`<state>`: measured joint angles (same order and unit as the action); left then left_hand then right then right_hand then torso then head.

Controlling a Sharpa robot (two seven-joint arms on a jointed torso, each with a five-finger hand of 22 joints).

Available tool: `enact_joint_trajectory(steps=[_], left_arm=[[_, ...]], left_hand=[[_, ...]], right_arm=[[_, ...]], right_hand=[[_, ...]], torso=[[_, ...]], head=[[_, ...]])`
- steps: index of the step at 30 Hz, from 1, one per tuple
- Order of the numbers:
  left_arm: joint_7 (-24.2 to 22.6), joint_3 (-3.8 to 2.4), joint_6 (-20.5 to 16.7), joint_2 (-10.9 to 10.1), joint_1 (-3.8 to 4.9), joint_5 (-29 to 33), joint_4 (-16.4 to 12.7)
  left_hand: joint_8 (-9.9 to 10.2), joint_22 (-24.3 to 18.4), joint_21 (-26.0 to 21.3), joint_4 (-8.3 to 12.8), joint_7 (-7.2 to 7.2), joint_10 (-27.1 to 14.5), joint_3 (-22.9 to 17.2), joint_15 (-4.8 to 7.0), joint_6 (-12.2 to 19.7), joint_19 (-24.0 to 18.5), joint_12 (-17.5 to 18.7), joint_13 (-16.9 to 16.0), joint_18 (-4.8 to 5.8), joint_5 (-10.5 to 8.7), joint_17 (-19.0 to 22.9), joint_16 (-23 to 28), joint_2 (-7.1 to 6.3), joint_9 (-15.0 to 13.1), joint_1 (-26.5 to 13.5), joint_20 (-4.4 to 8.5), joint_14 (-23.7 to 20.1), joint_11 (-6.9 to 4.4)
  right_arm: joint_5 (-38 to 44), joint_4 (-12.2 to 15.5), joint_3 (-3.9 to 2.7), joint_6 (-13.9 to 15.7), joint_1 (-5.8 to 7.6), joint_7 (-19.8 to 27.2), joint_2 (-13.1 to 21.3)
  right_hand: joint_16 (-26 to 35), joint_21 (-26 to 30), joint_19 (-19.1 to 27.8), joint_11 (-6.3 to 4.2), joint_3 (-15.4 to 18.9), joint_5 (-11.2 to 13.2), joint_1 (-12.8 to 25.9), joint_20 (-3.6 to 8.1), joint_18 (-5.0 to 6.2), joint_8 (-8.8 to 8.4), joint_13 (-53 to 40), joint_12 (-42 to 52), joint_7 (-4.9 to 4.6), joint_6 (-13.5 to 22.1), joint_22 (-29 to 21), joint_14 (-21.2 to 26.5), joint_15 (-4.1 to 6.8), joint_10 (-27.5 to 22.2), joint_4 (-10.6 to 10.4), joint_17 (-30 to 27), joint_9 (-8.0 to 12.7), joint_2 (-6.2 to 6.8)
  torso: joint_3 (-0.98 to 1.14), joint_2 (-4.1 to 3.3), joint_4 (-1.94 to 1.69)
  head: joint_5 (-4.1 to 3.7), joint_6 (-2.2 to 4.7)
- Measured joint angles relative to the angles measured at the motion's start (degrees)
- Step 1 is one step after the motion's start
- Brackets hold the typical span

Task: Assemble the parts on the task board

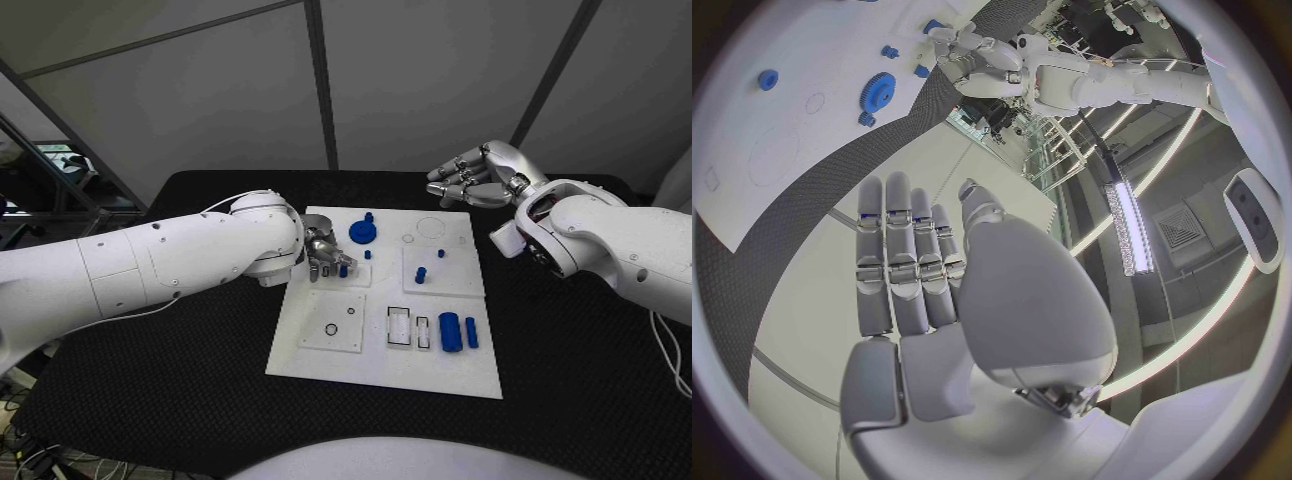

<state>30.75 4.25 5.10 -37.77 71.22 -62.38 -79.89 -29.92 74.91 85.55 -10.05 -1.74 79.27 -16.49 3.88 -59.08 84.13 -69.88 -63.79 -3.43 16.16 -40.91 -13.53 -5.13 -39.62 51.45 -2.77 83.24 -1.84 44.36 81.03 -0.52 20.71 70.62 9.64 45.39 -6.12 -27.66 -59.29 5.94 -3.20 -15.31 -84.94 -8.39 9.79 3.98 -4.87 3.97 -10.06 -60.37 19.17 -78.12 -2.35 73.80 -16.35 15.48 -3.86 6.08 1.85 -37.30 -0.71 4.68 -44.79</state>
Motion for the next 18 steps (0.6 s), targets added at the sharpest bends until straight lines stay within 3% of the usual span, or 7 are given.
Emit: enact_joint_trajectory(steps=[3,6,10,13,17,18], left_arm=[[0.0,-0.59,0.0,-0.1,0.03,0.0,-0.1],[0.0,-1.58,-0.1,-0.4,0.04,0.0,-0.2],[0.0,-3.67,0.1,-1.2,0.20,0.0,-0.1],[0.0,-4.87,0.9,-1.7,1.04,0.2,0.6],[0.0,-5.65,2.3,-1.7,2.66,0.9,2.7],[0.0,-5.79,2.7,-1.5,3.13,1.3,3.5]], left_hand=[[-0.3,0.0,0.0,-0.3,0.00,0.0,0.9,0.00,0.0,0.0,0.1,0.2,0.00,0.00,-0.1,0.0,-0.29,0.1,0.3,0.00,0.0,0.00],[-0.3,0.0,-0.3,-0.4,0.00,0.0,1.6,0.00,0.0,0.0,0.9,0.8,0.01,0.00,-0.1,0.0,-0.38,0.2,0.4,0.00,0.0,0.04],[0.2,0.0,-1.6,0.5,-0.94,-3.4,3.0,-0.22,2.2,0.0,5.5,6.3,-0.01,0.00,-0.1,0.1,-0.49,0.8,3.6,0.00,0.2,0.81],[1.2,0.0,-2.7,0.7,-1.67,-5.3,3.7,-0.23,3.8,0.0,8.3,9.6,0.00,0.00,-0.1,0.2,0.28,1.6,5.5,0.00,0.2,1.37],[2.4,0.0,-5.6,2.0,-2.68,-9.0,4.1,-1.32,5.8,-0.1,12.2,14.0,0.00,0.00,-0.1,0.9,0.63,2.6,9.1,-0.08,-0.5,2.18],[2.6,-0.7,-7.2,2.3,-3.07,-10.8,4.1,-1.77,6.6,-0.7,13.6,15.4,0.00,0.00,-0.1,1.4,0.73,2.8,10.2,-0.67,-1.3,2.62]], right_arm=[[0.0,-0.1,0.00,0.0,0.00,0.0,0.0],[0.0,-0.2,0.00,0.0,-0.01,0.0,0.0],[0.0,-0.3,0.00,0.0,-0.01,0.0,0.0],[0.0,-0.4,0.00,0.0,-0.01,0.0,0.0],[0.0,-0.6,0.00,0.0,-0.01,0.0,-0.1],[0.0,-0.6,0.00,0.0,-0.01,0.0,-0.2]], right_hand=[[0.0,0.0,0.0,0.00,0.0,0.0,0.0,-0.01,0.00,0.00,0.0,0.0,0.00,0.0,0.0,0.0,0.00,0.0,0.0,0.0,0.0,0.02],[0.0,0.0,-0.2,0.00,0.0,0.0,0.2,-0.20,0.00,0.00,0.0,0.0,0.00,0.0,0.0,0.0,0.00,0.0,0.0,0.0,0.0,0.17],[0.0,0.0,-0.2,0.00,0.0,0.0,0.2,-0.20,0.00,0.00,0.0,0.0,0.00,0.0,0.0,0.0,0.00,0.0,0.0,0.0,0.0,0.23],[0.0,0.0,-0.2,0.00,0.0,0.0,0.2,-0.20,0.00,0.00,0.0,0.0,0.00,0.0,0.0,0.0,0.00,0.0,0.0,0.0,0.0,0.23],[0.0,0.0,-0.2,0.00,0.0,0.0,0.2,-0.20,0.00,0.00,0.0,0.0,0.00,0.0,-0.1,0.0,0.00,0.0,0.0,0.0,0.0,0.23],[0.0,0.0,-0.2,0.00,0.0,0.0,0.2,-0.20,0.00,0.00,0.0,0.0,0.00,0.0,-0.1,0.0,0.00,0.0,0.0,0.0,0.0,0.23]], torso=[[0.02,0.00,0.00],[0.02,0.00,0.01],[0.03,0.00,0.00],[0.03,0.00,0.00],[0.05,0.00,0.00],[0.05,0.00,0.00]], head=[[0.03,0.05],[0.03,0.13],[0.03,0.29],[0.03,0.41],[0.03,0.62],[0.03,0.69]])
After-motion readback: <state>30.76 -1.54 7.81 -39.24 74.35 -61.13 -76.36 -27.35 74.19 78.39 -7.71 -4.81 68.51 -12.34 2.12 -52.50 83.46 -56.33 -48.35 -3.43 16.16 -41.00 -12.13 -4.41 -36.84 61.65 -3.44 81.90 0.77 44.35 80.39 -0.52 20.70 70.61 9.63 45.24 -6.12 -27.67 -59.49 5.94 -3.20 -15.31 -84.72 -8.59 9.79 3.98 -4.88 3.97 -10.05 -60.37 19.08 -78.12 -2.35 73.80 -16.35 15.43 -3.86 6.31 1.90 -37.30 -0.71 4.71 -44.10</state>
